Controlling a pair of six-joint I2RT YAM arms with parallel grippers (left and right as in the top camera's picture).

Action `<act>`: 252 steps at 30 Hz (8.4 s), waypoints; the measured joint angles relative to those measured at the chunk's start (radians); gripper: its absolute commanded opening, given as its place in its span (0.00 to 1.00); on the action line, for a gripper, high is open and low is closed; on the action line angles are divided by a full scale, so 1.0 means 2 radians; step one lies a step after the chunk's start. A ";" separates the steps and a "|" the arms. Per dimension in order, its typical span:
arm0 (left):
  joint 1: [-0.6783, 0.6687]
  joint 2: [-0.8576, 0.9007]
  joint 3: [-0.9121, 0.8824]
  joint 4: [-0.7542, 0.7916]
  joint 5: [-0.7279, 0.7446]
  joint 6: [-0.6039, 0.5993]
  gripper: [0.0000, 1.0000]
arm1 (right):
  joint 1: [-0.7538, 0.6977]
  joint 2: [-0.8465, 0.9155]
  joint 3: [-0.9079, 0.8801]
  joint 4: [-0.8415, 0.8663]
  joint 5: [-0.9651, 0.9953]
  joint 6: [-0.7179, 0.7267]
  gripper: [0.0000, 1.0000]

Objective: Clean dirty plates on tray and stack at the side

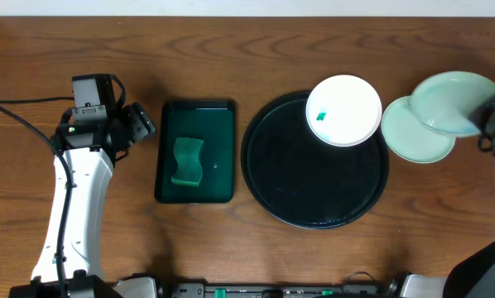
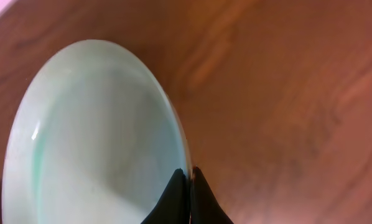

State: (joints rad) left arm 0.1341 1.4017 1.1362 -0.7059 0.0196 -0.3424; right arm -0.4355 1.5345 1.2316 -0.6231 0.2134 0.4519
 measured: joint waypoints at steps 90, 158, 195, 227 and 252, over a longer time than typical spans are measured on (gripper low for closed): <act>0.000 0.000 0.000 0.000 0.000 0.000 0.82 | 0.194 0.197 0.047 0.058 -0.139 -0.322 0.29; 0.000 0.000 0.000 0.000 0.000 0.000 0.82 | 0.299 0.209 0.040 -0.095 -0.200 -0.261 0.31; 0.000 0.000 0.000 0.000 0.000 0.000 0.82 | 0.300 0.097 -0.037 -0.063 -0.111 -0.083 0.01; 0.000 0.000 0.000 0.000 0.000 0.000 0.82 | 0.324 0.100 -0.097 0.006 -0.133 -0.114 0.34; -0.001 0.000 0.000 -0.100 0.046 -0.001 0.82 | 0.324 0.100 -0.098 0.008 -0.131 -0.114 0.38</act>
State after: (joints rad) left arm 0.1329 1.4017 1.1366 -0.9062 0.1108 -0.3435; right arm 0.2127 1.7344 1.0363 -0.6075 -0.0490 0.2230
